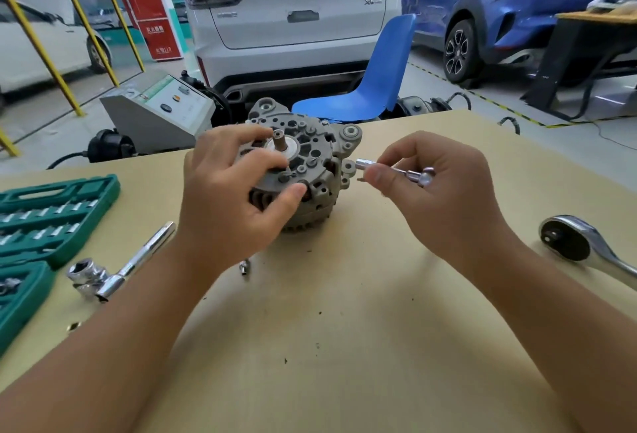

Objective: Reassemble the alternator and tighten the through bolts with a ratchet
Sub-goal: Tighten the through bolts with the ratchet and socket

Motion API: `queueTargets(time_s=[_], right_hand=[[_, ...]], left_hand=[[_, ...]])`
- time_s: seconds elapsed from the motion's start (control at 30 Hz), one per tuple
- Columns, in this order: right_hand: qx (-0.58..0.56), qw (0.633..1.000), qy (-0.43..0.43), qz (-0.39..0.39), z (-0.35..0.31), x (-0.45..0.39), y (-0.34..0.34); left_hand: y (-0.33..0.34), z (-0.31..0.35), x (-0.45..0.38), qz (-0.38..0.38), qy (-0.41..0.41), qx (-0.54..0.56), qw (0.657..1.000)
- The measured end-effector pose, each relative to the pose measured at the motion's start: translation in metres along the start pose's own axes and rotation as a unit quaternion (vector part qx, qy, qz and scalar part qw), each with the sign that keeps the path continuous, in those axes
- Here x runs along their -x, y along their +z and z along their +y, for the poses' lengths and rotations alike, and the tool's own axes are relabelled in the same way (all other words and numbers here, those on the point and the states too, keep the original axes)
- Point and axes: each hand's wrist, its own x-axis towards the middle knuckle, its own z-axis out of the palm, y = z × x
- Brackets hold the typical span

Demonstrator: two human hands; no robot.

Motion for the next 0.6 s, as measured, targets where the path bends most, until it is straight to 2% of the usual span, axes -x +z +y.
queueTargets(time_s=[0.1,0.2,0.33,0.5,0.6], right_hand=[[-0.038,0.999,-0.008,-0.002,-0.003,0.005,0.006],[-0.051,0.998,-0.029,-0.010,-0.008,0.010,0.012],[-0.064,0.997,-0.039,-0.014,-0.012,0.012,0.012],[-0.062,0.997,-0.037,-0.025,-0.018,0.011,0.010],[-0.045,0.997,-0.042,-0.043,-0.022,0.009,0.009]], left_hand=[[0.008,0.026,-0.002,0.052,0.055,-0.005,0.997],[0.017,0.048,0.002,0.011,0.114,0.039,0.993],[0.022,0.059,0.008,0.014,0.081,0.076,0.994],[0.023,0.064,0.010,0.039,0.073,0.075,0.994],[0.022,0.062,0.009,0.028,0.060,0.072,0.995]])
